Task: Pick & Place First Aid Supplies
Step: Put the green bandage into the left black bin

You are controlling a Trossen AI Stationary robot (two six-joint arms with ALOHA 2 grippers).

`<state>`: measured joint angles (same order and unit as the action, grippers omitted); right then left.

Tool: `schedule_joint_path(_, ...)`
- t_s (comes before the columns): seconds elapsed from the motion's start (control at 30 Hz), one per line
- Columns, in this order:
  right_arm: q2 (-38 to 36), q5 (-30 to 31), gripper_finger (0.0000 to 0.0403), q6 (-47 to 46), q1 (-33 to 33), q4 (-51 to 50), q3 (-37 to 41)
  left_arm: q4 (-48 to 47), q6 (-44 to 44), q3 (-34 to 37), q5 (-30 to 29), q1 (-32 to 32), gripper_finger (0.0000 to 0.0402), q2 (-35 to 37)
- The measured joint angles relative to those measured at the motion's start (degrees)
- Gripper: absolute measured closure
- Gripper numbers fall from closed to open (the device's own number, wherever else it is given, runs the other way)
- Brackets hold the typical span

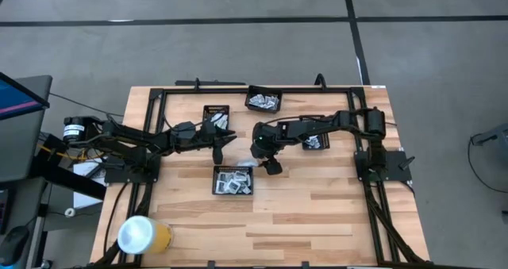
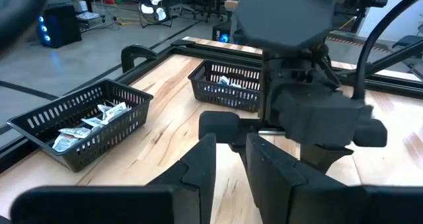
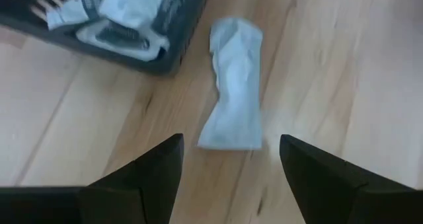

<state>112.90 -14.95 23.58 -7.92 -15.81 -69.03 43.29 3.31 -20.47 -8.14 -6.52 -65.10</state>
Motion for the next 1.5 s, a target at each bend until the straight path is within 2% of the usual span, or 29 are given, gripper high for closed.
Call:
schedule_joint_path(0.47, 0.8, -2.4, 0.0159, 0.8, -0.1, 2.0, -0.1, 0.0, 0.2, 0.0, -0.9, 0.0, 0.0316, 0.0)
schedule_joint_path(0.73, 4.1, -9.9, 0.0159, -4.0, -2.1, 2.5, -0.1, 0.0, 0.2, 0.0, -0.9, 0.0, 0.0316, 0.0)
schedule_joint_path(1.07, 4.2, -9.7, 0.0163, -4.2, -2.4, 3.0, -0.1, 0.0, 0.0, 0.0, -1.3, -0.2, 0.0316, 0.0)
schedule_joint_path(1.23, 4.3, -9.4, 0.0205, -4.2, -2.8, 3.4, -0.1, -0.3, 0.0, 0.0, -1.3, -0.8, 0.0316, 0.0)
schedule_joint_path(1.5, 4.5, -8.9, 0.0316, -4.2, -3.2, 3.9, -0.1, -0.5, 0.0, 0.0, -1.3, -0.7, 0.0316, 0.0)
